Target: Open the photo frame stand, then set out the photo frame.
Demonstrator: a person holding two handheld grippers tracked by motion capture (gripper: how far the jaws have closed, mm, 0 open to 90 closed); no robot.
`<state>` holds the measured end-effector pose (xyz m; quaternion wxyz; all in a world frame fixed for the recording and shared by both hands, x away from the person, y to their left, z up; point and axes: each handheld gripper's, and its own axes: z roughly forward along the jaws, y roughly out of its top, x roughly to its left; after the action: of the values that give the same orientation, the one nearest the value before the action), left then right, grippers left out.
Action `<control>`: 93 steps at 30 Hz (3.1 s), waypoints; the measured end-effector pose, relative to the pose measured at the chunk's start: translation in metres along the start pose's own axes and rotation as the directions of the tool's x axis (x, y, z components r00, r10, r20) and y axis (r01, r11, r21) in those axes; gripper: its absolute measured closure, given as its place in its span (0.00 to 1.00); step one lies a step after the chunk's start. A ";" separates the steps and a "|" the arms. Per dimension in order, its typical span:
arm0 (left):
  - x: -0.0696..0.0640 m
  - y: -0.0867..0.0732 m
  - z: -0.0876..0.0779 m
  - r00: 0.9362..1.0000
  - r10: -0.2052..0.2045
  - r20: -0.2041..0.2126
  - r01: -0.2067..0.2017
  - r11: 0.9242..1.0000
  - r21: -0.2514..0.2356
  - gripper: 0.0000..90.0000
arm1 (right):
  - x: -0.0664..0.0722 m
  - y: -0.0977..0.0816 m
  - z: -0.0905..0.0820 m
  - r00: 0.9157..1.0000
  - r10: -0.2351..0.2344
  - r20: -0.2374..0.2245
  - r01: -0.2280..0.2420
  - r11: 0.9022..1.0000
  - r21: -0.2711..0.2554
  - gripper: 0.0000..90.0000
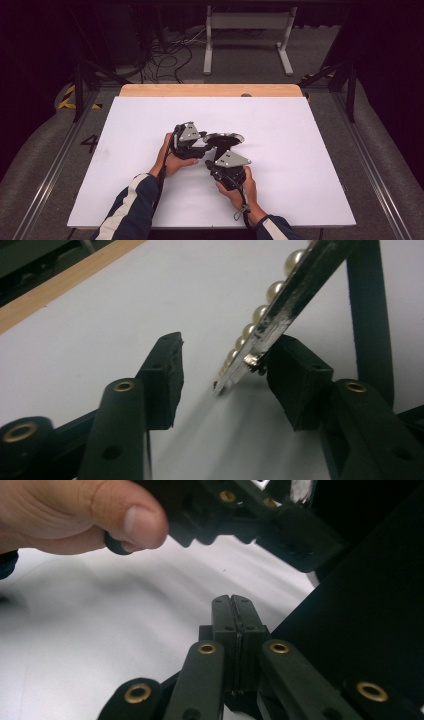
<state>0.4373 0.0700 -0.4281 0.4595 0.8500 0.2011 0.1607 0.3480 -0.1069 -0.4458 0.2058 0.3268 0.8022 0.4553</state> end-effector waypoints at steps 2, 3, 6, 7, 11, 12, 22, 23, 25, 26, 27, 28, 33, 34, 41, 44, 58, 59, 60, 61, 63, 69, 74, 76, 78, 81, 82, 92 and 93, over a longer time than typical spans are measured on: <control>-0.001 0.001 0.001 1.000 0.022 0.009 -0.022 1.000 0.007 0.66 | 0.001 -0.002 0.002 1.000 -0.007 0.008 0.007 1.000 0.007 1.00; -0.001 0.001 0.001 1.000 0.022 0.009 -0.022 1.000 0.007 0.67 | 0.001 -0.002 0.002 1.000 -0.007 0.008 0.007 1.000 0.007 1.00; -0.002 0.001 0.001 0.999 0.027 0.022 -0.027 1.000 0.008 0.72 | 0.002 -0.004 0.004 1.000 -0.009 0.026 0.009 1.000 0.016 1.00; -0.002 0.001 0.001 0.999 0.026 0.022 -0.027 1.000 0.009 0.72 | 0.002 -0.004 0.004 1.000 -0.009 0.026 0.009 1.000 0.016 1.00; -0.002 0.000 0.001 1.000 0.021 0.022 -0.022 1.000 0.014 0.74 | 0.005 -0.004 0.005 0.999 -0.020 0.038 0.019 1.000 0.024 1.00; -0.004 0.001 0.000 0.999 0.031 0.016 -0.031 0.999 0.020 0.74 | 0.005 -0.004 0.005 0.999 -0.020 0.038 0.019 1.000 0.023 1.00; -0.016 -0.002 -0.010 0.997 0.075 -0.025 -0.074 0.997 0.036 0.82 | 0.002 -0.008 0.002 0.999 -0.013 0.041 0.011 0.999 0.043 1.00; -0.018 -0.003 -0.011 0.997 0.073 -0.030 -0.072 0.997 0.038 0.83 | 0.002 -0.008 0.001 0.999 -0.019 0.044 0.017 0.999 0.048 1.00; -0.019 -0.003 -0.012 0.996 0.081 -0.036 -0.080 0.996 0.039 0.83 | 0.002 -0.009 0.000 0.999 -0.020 0.040 0.018 0.999 0.047 1.00; -0.020 -0.003 -0.013 0.996 0.084 -0.042 -0.082 0.996 0.043 0.83 | 0.003 -0.009 -0.001 0.999 -0.024 0.039 0.022 0.999 0.048 1.00; -0.022 -0.003 -0.014 0.996 0.081 -0.048 -0.079 0.996 0.045 0.83 | 0.004 -0.010 -0.002 0.999 -0.029 0.041 0.027 0.998 0.051 1.00; -0.022 -0.003 -0.014 0.995 0.084 -0.053 -0.082 0.996 0.047 0.83 | 0.004 -0.010 -0.002 0.999 -0.030 0.039 0.027 0.998 0.055 1.00; -0.022 -0.007 -0.015 0.998 0.056 -0.041 -0.055 0.998 0.019 0.82 | 0.006 -0.011 -0.004 0.999 -0.035 0.037 0.033 0.997 0.065 1.00; -0.021 -0.008 -0.014 0.998 0.043 -0.048 -0.043 0.999 0.013 0.79 | 0.006 -0.011 -0.004 0.998 -0.041 0.041 0.039 0.997 0.066 1.00; -0.017 -0.012 -0.001 1.000 0.024 -0.017 -0.024 0.999 0.035 0.68 | 0.009 -0.010 -0.002 0.999 -0.043 0.032 0.041 0.997 0.069 1.00; -0.012 -0.016 0.002 1.000 0.003 -0.010 -0.003 0.999 0.035 0.68 | 0.012 -0.010 0.000 0.999 -0.047 0.027 0.045 0.996 0.074 1.00; -0.014 -0.018 0.004 0.999 0.046 -0.008 -0.046 0.998 0.046 0.84 | 0.010 -0.010 0.002 0.999 -0.019 0.051 0.015 0.997 0.078 1.00; -0.014 -0.018 0.004 0.999 0.047 -0.008 -0.047 0.998 0.048 0.85 | 0.009 -0.011 0.002 0.998 -0.014 0.057 0.010 0.997 0.082 1.00; -0.014 -0.018 0.003 0.999 0.050 -0.009 -0.050 0.998 0.049 0.85 | 0.008 -0.011 0.001 0.998 -0.007 0.055 0.002 0.997 0.083 1.00; -0.015 -0.018 0.003 0.999 0.048 -0.012 -0.048 0.998 0.052 0.85 | 0.007 -0.011 0.001 0.999 -0.004 0.052 0.000 0.997 0.081 1.00; -0.016 -0.018 0.002 0.999 0.052 -0.016 -0.051 0.997 0.054 0.86 | 0.007 -0.011 0.000 0.998 -0.010 0.054 0.005 0.997 0.083 1.00; -0.020 -0.020 -0.003 0.996 0.080 -0.029 -0.078 0.995 0.062 0.87 | 0.007 -0.012 -0.001 0.999 -0.005 0.047 0.001 0.996 0.087 1.00; -0.024 -0.022 -0.007 0.994 0.098 -0.039 -0.095 0.993 0.071 0.87 | 0.007 -0.012 -0.003 0.999 -0.006 0.046 0.002 0.996 0.092 1.00; -0.025 -0.022 -0.009 0.994 0.105 -0.043 -0.102 0.992 0.073 0.87 | 0.008 -0.013 -0.003 0.999 -0.007 0.040 0.003 0.996 0.091 1.00; -0.026 -0.023 -0.010 0.993 0.110 -0.048 -0.106 0.992 0.075 0.87 | 0.007 -0.014 -0.004 0.999 -0.006 0.033 0.003 0.996 0.089 1.00; -0.028 -0.023 -0.012 0.993 0.110 -0.048 -0.106 0.991 0.081 0.87 | 0.007 -0.014 -0.004 1.000 -0.009 0.028 0.006 0.996 0.092 1.00; -0.029 -0.024 -0.013 0.992 0.114 -0.051 -0.110 0.991 0.081 0.87 | 0.007 -0.015 -0.004 1.000 -0.010 0.027 0.007 0.995 0.095 1.00; -0.033 -0.025 -0.018 0.990 0.136 -0.041 -0.132 0.987 0.091 0.87 | 0.003 -0.016 -0.005 1.000 0.003 0.017 -0.004 0.994 0.106 1.00; -0.034 -0.025 -0.019 0.990 0.138 -0.040 -0.134 0.987 0.093 0.87 | 0.002 -0.016 -0.005 1.000 0.003 0.015 -0.005 0.995 0.104 1.00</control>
<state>0.3944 0.0792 -0.4424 0.4040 0.8776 0.1602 0.2022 0.3379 -0.1146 -0.4573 0.1936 0.3422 0.8227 0.4107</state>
